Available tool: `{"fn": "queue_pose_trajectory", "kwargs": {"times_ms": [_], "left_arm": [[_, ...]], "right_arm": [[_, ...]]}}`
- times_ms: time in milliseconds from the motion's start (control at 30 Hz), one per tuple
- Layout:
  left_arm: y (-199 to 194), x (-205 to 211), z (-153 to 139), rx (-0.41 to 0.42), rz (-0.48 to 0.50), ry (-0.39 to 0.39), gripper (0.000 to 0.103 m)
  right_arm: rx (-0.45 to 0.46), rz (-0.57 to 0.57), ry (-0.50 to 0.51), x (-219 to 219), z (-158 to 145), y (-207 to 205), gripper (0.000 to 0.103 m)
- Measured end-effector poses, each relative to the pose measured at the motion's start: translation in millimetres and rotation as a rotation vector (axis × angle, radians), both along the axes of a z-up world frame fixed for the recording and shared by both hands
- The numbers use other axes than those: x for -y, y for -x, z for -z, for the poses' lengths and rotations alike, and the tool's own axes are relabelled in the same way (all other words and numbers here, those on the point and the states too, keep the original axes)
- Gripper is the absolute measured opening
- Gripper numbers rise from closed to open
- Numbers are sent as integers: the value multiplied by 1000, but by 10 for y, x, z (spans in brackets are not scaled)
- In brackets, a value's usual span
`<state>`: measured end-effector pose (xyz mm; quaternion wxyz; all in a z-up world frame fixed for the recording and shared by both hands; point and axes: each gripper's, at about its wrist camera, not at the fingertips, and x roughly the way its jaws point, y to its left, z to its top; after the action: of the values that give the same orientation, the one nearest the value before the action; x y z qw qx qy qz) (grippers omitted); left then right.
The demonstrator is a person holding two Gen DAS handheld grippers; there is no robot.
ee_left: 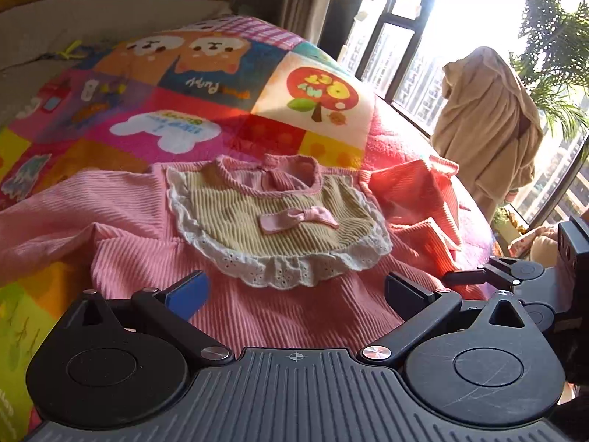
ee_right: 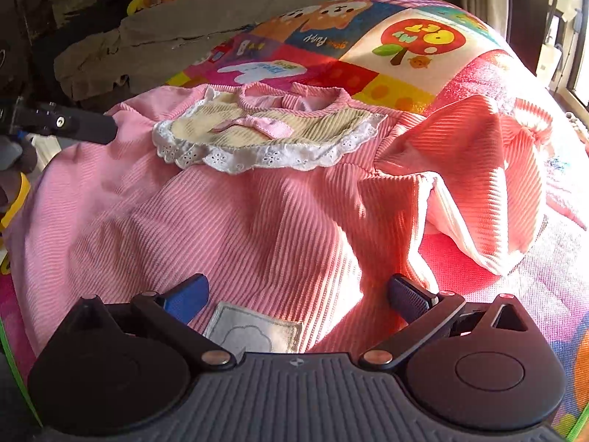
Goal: Fold clothes
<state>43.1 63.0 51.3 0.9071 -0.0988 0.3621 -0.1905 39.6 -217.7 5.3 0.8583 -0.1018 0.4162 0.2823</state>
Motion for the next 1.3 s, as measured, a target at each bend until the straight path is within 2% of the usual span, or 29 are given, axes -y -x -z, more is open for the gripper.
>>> {"fn": "queue_pose_trajectory", "kwargs": {"times_ms": [67, 133, 233, 300, 400, 433, 467, 533, 633, 700, 767, 800, 900, 967, 1033, 1067, 1100, 1167, 1200, 1267, 1300], "left_arm": [[-189, -27, -106, 7, 32, 42, 103], [-390, -35, -179, 19, 57, 66, 103], [-752, -13, -89, 11, 54, 61, 103], [-1018, 3, 34, -21, 38, 62, 103], [-1304, -63, 275, -88, -29, 60, 103], [-1385, -93, 353, -109, -53, 56, 103], [-1461, -124, 428, -126, -77, 53, 103], [-1495, -209, 482, -107, -106, 50, 103], [-1505, -253, 477, -94, -117, 51, 103], [-1504, -242, 465, -89, -118, 43, 103], [-1501, -223, 461, -85, -120, 38, 103], [-1502, -221, 465, -86, -120, 39, 103], [-1500, -195, 465, -87, -110, 24, 103], [-1510, -145, 460, -89, -97, -8, 103], [-1505, -120, 420, -106, -85, -13, 103], [-1493, -122, 395, -119, -80, -1, 103], [-1476, -125, 366, -131, -76, 14, 103], [-1300, -136, 232, -116, -59, 77, 103], [-1194, -110, 194, -101, -45, 70, 103], [-983, -59, 118, -72, -17, 55, 103], [-877, -33, 80, -58, -3, 48, 103]], "right_arm": [[48, -39, -26, 73, -268, -55, 103], [227, 32, 39, 151, -514, -144, 103], [486, 184, 276, 125, -506, -476, 103], [545, 190, 376, 36, -355, -748, 103], [425, 82, 407, -139, -116, -1095, 103], [412, 49, 458, -196, -2, -1178, 103], [466, 45, 540, -226, 115, -1234, 103], [647, 99, 696, -201, 287, -1324, 103], [752, 244, 802, -45, 385, -1514, 103], [654, 283, 673, 100, 231, -1516, 103], [568, 304, 500, 309, -43, -1411, 103], [523, 336, 379, 476, -206, -1338, 103], [310, 434, -54, 1117, -598, -1131, 103], [86, 445, -344, 1486, -590, -1082, 103], [-84, 468, -536, 1666, -423, -1054, 103], [-138, 499, -588, 1697, -304, -1018, 103], [-154, 526, -592, 1683, -233, -1003, 103], [-152, 571, -552, 1555, -114, -1021, 103], [-149, 584, -540, 1472, -61, -1043, 103], [-161, 551, -595, 1243, -36, -1142, 103], [-167, 496, -651, 1092, -88, -1192, 103]]}}
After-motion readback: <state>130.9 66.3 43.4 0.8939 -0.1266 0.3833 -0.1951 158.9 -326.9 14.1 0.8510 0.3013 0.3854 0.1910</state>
